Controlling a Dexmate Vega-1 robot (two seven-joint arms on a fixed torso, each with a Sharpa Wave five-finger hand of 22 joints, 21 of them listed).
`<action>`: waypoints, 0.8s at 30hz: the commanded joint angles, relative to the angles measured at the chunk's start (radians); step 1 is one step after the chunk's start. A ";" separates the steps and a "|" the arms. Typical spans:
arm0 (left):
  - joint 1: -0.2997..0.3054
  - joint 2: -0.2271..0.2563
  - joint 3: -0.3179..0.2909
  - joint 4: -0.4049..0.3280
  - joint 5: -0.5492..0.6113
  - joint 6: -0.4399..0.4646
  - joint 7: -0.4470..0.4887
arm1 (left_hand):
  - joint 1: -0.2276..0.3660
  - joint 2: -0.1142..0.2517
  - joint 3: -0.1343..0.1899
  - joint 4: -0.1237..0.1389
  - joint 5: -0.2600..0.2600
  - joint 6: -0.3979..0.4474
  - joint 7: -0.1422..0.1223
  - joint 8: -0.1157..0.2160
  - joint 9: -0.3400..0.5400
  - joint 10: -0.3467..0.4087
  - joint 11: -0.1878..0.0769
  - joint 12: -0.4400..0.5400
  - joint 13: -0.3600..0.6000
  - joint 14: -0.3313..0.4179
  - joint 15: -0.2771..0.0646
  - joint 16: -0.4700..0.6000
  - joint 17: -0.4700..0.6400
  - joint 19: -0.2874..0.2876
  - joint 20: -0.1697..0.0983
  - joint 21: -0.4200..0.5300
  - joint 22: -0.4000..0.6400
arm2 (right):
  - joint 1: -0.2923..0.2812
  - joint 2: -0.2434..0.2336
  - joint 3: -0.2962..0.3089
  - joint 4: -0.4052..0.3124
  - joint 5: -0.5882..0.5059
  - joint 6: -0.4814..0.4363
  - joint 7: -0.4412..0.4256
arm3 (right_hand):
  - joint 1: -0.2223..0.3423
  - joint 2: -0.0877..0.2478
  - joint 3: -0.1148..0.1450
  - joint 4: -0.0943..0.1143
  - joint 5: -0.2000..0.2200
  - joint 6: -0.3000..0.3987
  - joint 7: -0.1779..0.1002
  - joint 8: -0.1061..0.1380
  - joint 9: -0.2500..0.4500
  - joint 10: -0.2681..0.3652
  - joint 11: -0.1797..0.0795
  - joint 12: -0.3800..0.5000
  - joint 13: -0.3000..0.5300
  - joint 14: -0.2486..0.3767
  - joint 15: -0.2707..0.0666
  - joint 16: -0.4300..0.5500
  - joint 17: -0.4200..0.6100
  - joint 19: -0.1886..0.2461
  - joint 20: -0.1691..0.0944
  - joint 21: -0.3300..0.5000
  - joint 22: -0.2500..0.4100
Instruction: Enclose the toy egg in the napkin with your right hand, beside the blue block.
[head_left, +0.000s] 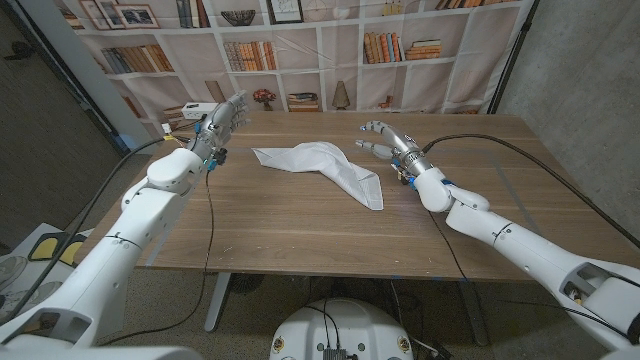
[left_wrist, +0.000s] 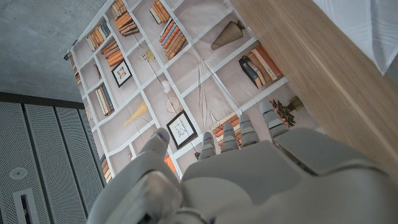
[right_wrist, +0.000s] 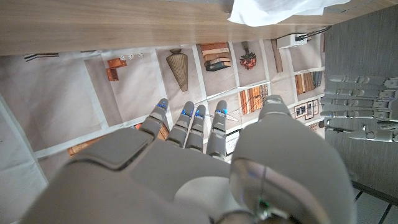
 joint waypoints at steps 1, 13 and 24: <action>-0.024 0.009 0.013 0.030 -0.010 -0.030 -0.035 | -0.007 0.004 0.009 -0.001 0.003 -0.004 -0.004 0.001 0.000 -0.001 0.005 0.006 0.003 0.001 0.006 0.001 0.003 0.007 0.004 0.000 0.002 | -0.127 -0.093 0.062 -0.235 -0.027 -0.105 0.091 | -0.025 -0.008 -0.019 0.005 0.001 -0.037 0.003 -0.013 0.007 -0.032 0.002 -0.011 0.007 -0.027 0.003 -0.009 0.002 -0.023 0.008 -0.011 0.004; -0.008 0.024 0.007 0.001 -0.012 -0.033 -0.038 | -0.008 0.004 0.010 -0.001 0.003 -0.004 -0.004 0.001 0.000 -0.001 0.006 0.006 0.003 0.001 0.006 0.001 0.003 0.008 0.004 -0.002 0.002 | -0.192 -0.147 0.068 -0.342 -0.111 -0.173 0.129 | -0.016 -0.023 -0.031 -0.012 0.023 -0.122 0.008 -0.024 0.013 -0.108 0.007 -0.035 0.015 -0.094 0.016 -0.022 -0.004 -0.075 0.021 -0.025 0.009; 0.023 0.036 -0.008 -0.035 -0.015 -0.038 -0.037 | -0.009 0.004 0.010 -0.002 0.003 -0.003 -0.004 0.001 0.000 -0.001 0.007 0.006 0.003 0.002 0.006 0.001 0.003 0.009 0.004 -0.003 0.002 | -0.235 -0.203 0.064 -0.450 -0.221 -0.256 0.189 | 0.077 0.002 0.009 -0.070 0.038 -0.092 0.027 0.020 0.035 -0.137 0.014 -0.032 0.032 -0.149 0.016 -0.029 -0.009 -0.151 0.039 -0.041 0.013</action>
